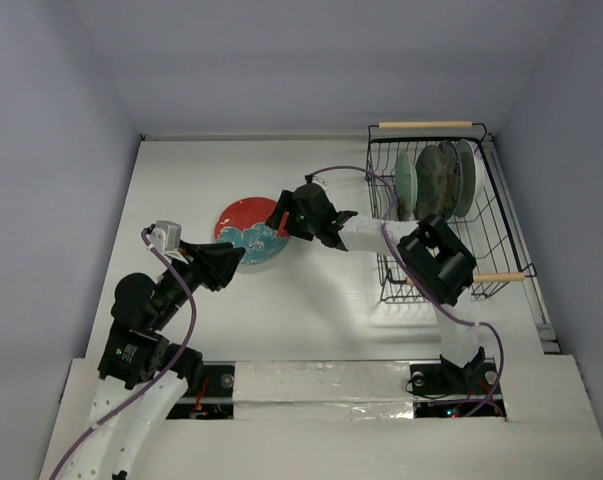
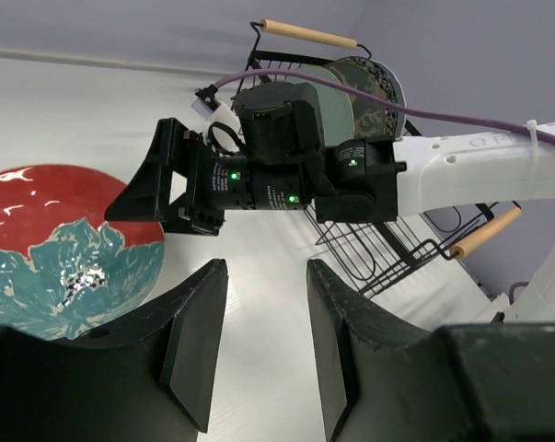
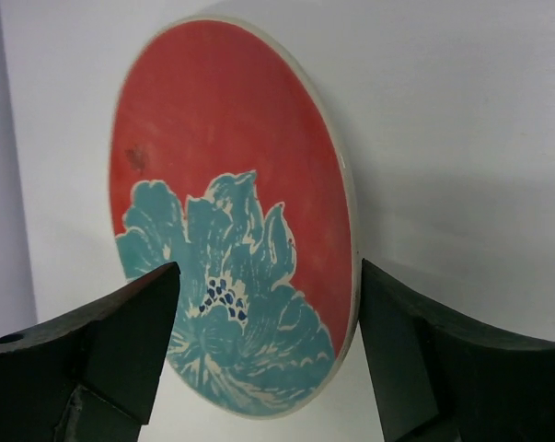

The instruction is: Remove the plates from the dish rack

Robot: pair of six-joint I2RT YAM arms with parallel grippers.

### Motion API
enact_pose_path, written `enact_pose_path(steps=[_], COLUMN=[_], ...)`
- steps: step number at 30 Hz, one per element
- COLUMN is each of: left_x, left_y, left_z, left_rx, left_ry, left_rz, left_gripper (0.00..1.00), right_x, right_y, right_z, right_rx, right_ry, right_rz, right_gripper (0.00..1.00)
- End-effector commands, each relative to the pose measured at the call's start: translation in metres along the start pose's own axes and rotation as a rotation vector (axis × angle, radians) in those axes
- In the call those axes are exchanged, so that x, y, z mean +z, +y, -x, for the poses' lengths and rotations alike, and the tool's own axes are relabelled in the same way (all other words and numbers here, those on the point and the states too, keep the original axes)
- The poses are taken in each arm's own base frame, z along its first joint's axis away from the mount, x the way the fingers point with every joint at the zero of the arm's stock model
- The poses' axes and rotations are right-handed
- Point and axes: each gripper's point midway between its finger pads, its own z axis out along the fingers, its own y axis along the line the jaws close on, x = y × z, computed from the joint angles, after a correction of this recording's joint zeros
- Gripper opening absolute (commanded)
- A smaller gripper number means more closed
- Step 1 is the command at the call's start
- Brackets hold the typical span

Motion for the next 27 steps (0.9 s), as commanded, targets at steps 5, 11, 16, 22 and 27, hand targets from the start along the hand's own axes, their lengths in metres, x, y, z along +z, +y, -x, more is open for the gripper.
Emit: enact_pose_path(steps=[5,11,16,22,27], left_x=[0.001,0.001,0.000,0.001,0.001], left_y=[-0.003,-0.003,-0.004,-0.004,-0.006], left_z=[0.010,0.010,0.011,0.009,0.010], left_rx=[0.008,0.008,0.009,0.008,0.008], left_ry=[-0.037,-0.037,-0.044,-0.035,-0.040], left_rz=[-0.012,-0.012,-0.014,-0.022,-0.029], left_gripper=[0.37,0.37,0.37,0.37,0.37], right_x=[-0.025,-0.075,-0.160,-0.256,-0.281], right_y=[0.025,0.041,0.035,-0.031,-0.110], right_z=[0.025,0.063,0.140,0.215,0.242], right_rx=[-0.072,-0.179,-0.297,-0.359,-0.387], right_ry=[-0.068,-0.150,-0.399,-0.578,-0.542], right_rz=[0.017,-0.005,-0.174,-0.463,-0.730], right_gripper=[0.94,0.72,0.00,0.00,0.40])
